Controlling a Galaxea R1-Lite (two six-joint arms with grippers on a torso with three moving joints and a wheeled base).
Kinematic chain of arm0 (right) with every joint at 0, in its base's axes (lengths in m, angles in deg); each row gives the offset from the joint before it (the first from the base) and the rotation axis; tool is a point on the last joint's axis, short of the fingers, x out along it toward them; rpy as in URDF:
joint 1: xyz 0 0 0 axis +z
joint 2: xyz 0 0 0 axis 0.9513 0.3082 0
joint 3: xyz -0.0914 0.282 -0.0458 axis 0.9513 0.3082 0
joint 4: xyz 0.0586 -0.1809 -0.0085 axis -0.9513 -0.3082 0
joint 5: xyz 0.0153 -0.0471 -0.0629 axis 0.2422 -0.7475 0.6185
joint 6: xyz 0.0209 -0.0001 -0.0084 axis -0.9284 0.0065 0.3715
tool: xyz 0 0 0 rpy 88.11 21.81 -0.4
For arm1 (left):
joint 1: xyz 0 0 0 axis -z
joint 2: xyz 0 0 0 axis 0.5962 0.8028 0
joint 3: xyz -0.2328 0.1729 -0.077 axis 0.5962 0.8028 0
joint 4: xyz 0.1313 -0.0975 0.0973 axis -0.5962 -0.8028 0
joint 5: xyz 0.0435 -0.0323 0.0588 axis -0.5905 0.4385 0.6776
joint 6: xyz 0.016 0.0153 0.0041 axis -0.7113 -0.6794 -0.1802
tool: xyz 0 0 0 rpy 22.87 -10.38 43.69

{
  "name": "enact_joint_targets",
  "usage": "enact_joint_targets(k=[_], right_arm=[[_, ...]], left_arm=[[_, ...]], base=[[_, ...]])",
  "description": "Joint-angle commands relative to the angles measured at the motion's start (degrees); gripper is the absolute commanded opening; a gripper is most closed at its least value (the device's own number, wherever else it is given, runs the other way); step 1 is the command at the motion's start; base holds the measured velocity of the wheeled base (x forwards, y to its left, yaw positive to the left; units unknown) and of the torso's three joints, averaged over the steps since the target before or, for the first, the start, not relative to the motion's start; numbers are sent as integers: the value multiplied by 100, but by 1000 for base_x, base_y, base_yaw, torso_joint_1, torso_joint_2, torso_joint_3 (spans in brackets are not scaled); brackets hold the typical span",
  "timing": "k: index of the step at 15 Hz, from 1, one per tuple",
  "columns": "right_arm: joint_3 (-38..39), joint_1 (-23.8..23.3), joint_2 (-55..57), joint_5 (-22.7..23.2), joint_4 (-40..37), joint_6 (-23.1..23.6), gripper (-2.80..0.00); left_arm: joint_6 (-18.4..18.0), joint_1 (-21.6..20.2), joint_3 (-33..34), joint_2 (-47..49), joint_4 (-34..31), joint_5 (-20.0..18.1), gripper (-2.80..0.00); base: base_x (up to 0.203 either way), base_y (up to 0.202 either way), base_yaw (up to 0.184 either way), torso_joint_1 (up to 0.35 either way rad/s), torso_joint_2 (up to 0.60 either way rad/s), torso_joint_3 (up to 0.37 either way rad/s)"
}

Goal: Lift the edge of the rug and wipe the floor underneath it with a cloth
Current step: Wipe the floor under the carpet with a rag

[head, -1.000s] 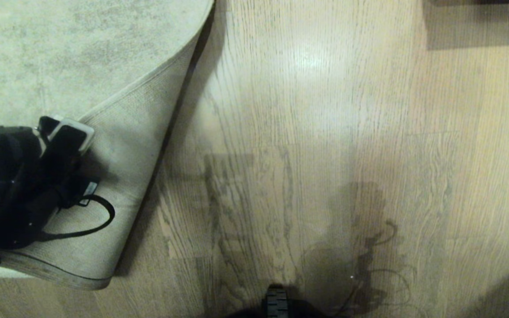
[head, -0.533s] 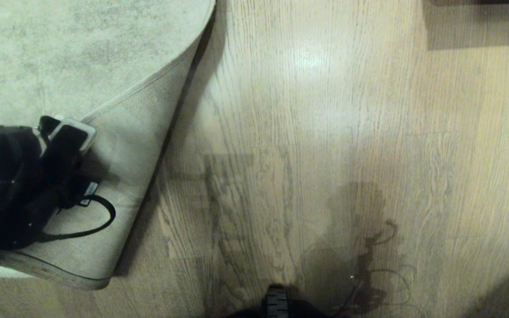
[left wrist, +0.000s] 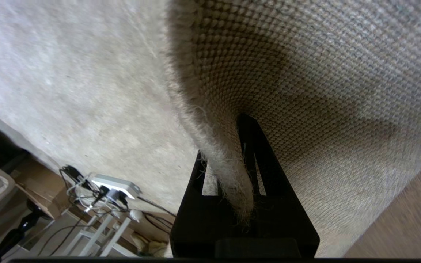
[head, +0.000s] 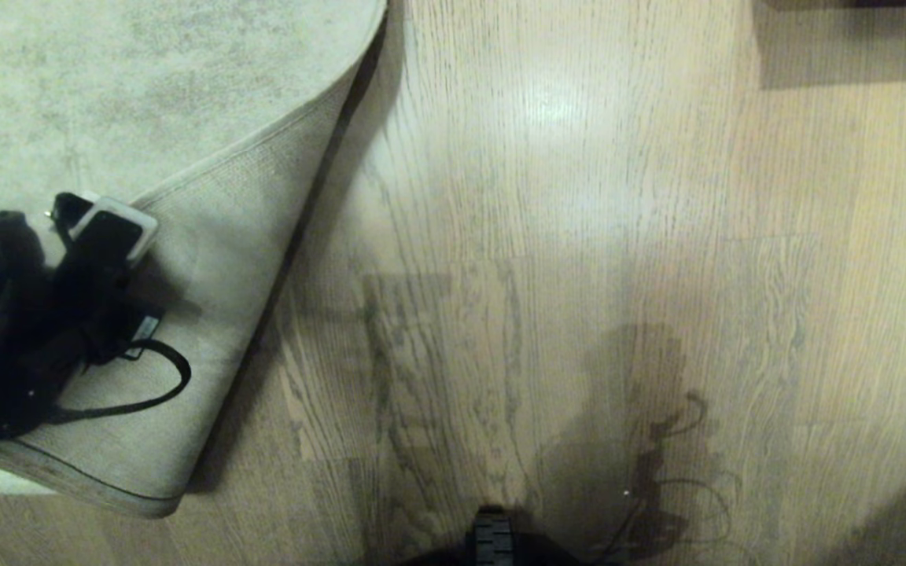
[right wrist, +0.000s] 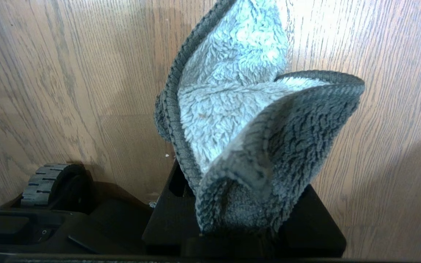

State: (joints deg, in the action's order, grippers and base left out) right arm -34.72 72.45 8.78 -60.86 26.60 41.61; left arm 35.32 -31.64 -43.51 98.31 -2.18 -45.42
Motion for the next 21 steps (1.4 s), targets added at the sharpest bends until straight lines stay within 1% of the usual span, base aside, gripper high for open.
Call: enact_joint_targets(k=[1, 10, 13, 15, 18, 21], right_arm=[[0, 4, 6, 4, 5, 3, -280], [0, 4, 9, 4, 5, 3, -280], [0, 4, 9, -5, 5, 15, -280], [0, 4, 0, 4, 5, 20, -280], [0, 4, 0, -5, 5, 13, -280], [0, 4, 5, -5, 9, 45, -280]], left_arm=[[-3, -21, 52, -37, 172, 27, -280], [34, -4, 84, -151, 193, 18, -280], [43, 22, 233, -167, 193, 27, -280], [44, 31, 404, -213, 306, 19, -280], [9, 40, 462, -213, 553, 18, -280], [9, 40, 541, -213, 562, 18, -280]], base=[[0, 0, 0, 0, 0, 0], [0, 0, 0, 0, 0, 0], [0, 0, 0, 0, 0, 0], [0, 0, 0, 0, 0, 0], [0, 0, 0, 0, 0, 0], [0, 0, 0, 0, 0, 0]])
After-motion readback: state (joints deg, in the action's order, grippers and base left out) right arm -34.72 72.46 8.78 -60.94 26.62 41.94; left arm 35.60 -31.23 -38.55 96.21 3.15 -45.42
